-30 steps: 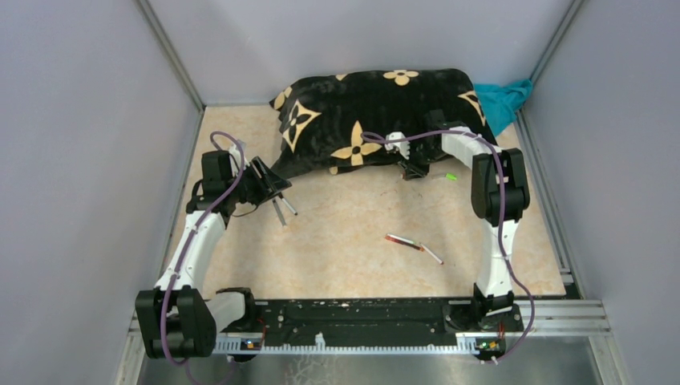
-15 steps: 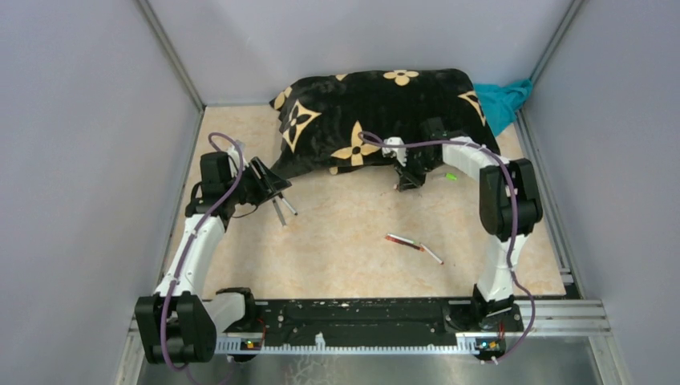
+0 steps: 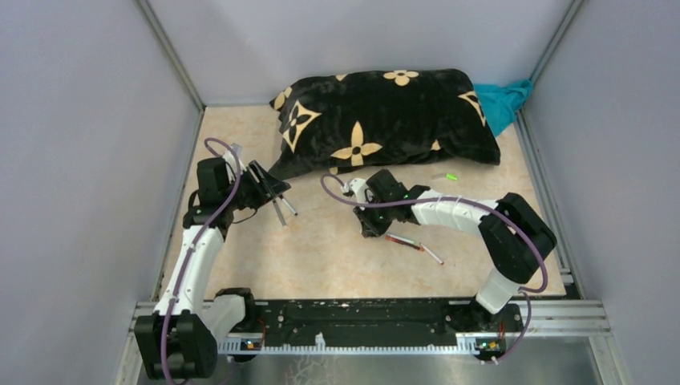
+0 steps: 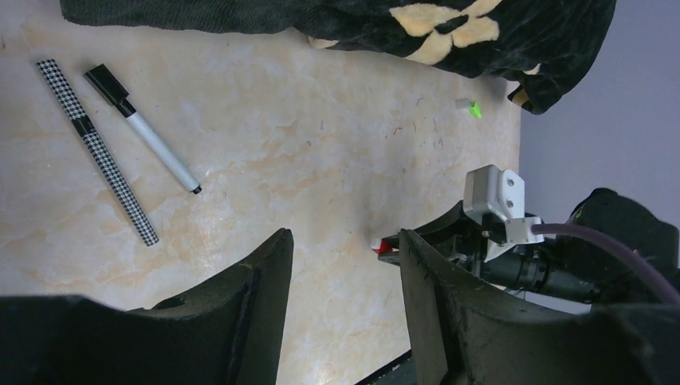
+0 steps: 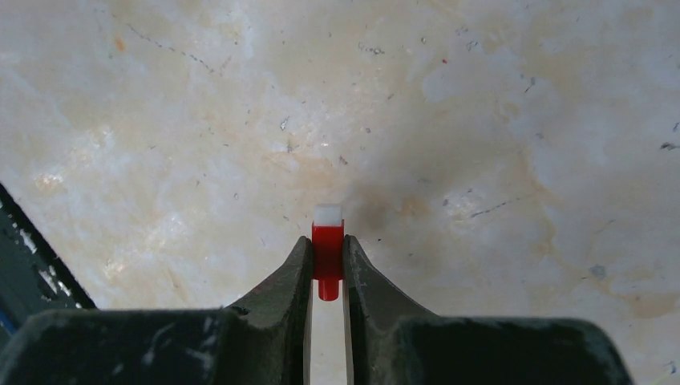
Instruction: Insert the pens into the pen caps
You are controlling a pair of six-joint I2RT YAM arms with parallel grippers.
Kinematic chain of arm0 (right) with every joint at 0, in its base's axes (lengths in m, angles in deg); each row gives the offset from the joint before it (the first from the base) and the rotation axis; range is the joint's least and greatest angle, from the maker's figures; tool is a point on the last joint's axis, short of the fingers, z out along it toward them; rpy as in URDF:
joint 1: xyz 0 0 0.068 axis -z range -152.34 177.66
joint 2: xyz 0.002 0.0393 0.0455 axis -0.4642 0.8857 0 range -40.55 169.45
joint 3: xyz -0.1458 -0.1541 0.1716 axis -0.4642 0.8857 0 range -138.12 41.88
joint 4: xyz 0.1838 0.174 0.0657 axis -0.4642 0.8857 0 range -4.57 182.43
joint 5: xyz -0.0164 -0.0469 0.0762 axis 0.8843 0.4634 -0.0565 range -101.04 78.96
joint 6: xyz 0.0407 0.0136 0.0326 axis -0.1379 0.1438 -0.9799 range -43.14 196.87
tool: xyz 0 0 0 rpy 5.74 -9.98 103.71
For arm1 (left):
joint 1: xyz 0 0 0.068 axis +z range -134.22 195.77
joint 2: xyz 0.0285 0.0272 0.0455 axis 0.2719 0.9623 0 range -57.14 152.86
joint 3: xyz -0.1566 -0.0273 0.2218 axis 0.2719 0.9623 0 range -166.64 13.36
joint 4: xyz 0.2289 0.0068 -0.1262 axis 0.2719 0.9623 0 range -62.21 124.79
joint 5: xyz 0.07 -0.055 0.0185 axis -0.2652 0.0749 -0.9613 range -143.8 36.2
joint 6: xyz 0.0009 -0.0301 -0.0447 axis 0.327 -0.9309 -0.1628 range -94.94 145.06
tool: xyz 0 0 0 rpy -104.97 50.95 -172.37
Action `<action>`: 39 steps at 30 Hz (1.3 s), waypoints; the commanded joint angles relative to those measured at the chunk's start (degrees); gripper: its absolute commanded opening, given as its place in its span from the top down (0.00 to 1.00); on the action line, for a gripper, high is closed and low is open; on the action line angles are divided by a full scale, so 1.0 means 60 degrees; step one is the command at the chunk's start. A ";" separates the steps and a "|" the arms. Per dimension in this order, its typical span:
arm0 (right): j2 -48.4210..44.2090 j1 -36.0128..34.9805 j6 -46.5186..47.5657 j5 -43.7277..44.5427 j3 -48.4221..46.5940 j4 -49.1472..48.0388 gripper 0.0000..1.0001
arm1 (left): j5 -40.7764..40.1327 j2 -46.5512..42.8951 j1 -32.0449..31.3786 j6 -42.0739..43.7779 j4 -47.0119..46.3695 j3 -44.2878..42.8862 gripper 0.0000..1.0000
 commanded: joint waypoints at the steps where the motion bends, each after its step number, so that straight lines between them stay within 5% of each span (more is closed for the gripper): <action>1: -0.0369 -0.0668 -0.1893 0.2457 0.0253 -0.1215 1.00 | 0.0074 -0.0330 0.0065 -0.0158 -0.0076 0.0267 0.43; 6: -0.0050 -0.0974 -0.2102 0.2664 0.0201 -0.1180 0.92 | 0.0035 -0.0694 0.0052 -0.0290 -0.0031 0.0468 0.43; 16: -0.0193 -0.1010 -0.1862 0.2355 -0.0119 -0.0677 0.63 | 0.0058 -0.0808 0.0054 -0.0394 -0.0120 0.0575 0.42; 21: -0.0732 -0.0458 0.0077 0.0677 -0.0889 0.1104 0.50 | 0.0119 -0.0626 0.0059 -0.0310 -0.0125 0.0399 0.42; 27: -0.1543 0.1130 0.3260 -0.2311 -0.0784 0.3678 0.51 | 0.0239 -0.0543 0.0060 -0.0429 -0.0453 0.0540 0.42; 39: -0.1948 0.1531 0.3876 -0.0898 0.0911 0.3074 0.68 | 0.0482 -0.0166 0.0053 -0.0526 -0.0845 0.0540 0.42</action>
